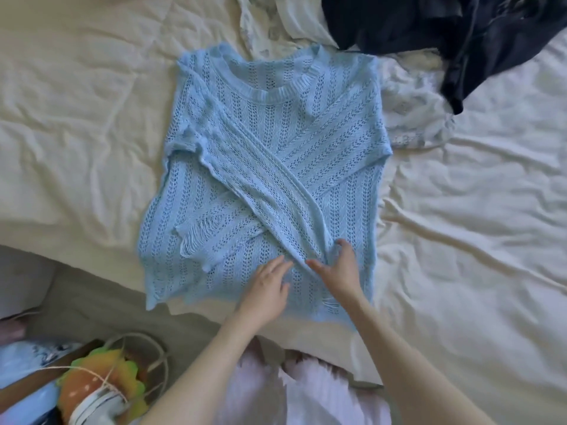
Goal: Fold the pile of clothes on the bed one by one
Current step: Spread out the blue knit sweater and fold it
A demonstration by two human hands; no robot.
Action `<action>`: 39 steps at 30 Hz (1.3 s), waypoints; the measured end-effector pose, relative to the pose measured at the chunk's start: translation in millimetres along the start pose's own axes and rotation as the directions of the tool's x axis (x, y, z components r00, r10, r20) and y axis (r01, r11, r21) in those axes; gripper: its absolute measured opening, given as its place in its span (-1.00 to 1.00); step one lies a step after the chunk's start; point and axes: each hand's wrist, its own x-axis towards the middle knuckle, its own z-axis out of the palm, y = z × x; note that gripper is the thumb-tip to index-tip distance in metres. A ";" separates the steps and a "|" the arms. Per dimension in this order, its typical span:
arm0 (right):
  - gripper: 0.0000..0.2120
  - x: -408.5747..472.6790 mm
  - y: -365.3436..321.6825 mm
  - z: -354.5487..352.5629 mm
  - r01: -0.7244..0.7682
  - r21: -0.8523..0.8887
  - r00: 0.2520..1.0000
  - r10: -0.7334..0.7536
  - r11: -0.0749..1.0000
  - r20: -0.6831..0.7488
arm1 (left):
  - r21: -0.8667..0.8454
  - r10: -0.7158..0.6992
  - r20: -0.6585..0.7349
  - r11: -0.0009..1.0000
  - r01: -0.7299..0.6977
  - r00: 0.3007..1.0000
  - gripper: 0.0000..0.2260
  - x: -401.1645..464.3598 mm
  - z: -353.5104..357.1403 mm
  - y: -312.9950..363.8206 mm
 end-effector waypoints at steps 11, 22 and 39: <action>-0.81 9.2 18.5 -39.8 -0.373 0.539 0.922 0.365 0.755 0.127 | 0.169 0.017 -0.102 0.986 0.001 0.995 -0.48 14.0 7.6 13.2; -0.81 9.5 19.7 -38.2 -0.253 0.296 0.962 0.272 0.921 -0.023 | 0.397 0.114 -0.080 0.915 -0.074 0.990 -0.40 23.3 30.0 24.8; -0.73 4.5 -11.5 -63.5 -0.173 -0.017 0.962 0.165 0.985 -0.219 | 0.099 0.271 -0.234 0.962 -0.254 0.934 -0.71 6.0 -17.3 7.8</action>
